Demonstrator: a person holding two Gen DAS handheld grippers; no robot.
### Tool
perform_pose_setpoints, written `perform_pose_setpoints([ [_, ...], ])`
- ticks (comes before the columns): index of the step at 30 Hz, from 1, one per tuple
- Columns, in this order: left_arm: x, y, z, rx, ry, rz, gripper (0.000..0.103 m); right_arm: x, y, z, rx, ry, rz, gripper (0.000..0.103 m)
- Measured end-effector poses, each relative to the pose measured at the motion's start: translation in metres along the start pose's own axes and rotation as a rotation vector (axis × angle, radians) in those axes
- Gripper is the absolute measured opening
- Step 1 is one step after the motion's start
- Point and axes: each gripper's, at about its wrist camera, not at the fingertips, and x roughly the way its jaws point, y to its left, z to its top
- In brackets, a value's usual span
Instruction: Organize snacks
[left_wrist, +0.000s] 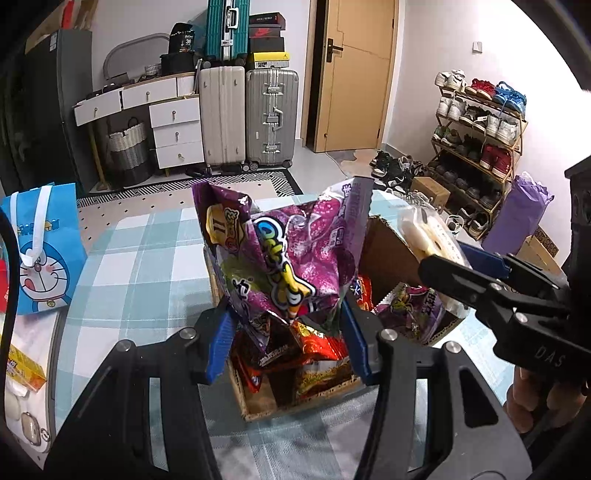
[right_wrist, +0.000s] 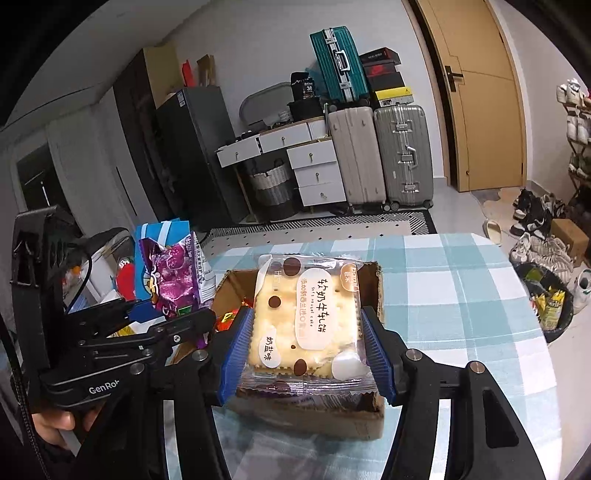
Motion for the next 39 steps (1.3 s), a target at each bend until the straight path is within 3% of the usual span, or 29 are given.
perform_pose_setpoints([
  [30, 0.099, -0.023, 0.009, 0.04, 0.076, -0.014, 0.05, 0.052, -0.02, 0.004, 0.031, 0.016, 0.002, 0.059],
  [35, 0.096, -0.018, 0.003, 0.052, 0.059, -0.011, 0.05, 0.052, -0.018, 0.002, 0.019, 0.025, 0.012, 0.059],
  [37, 0.091, -0.017, 0.001, 0.049, 0.05, -0.011, 0.059, 0.048, -0.018, 0.001, 0.008, 0.029, 0.008, 0.059],
  [38, 0.086, -0.016, 0.0, 0.043, 0.039, -0.013, 0.065, 0.047, -0.018, 0.0, 0.006, 0.029, 0.004, 0.064],
  [39, 0.081, -0.015, -0.001, 0.038, 0.019, -0.012, 0.077, 0.044, -0.019, 0.0, 0.006, 0.027, -0.003, 0.069],
])
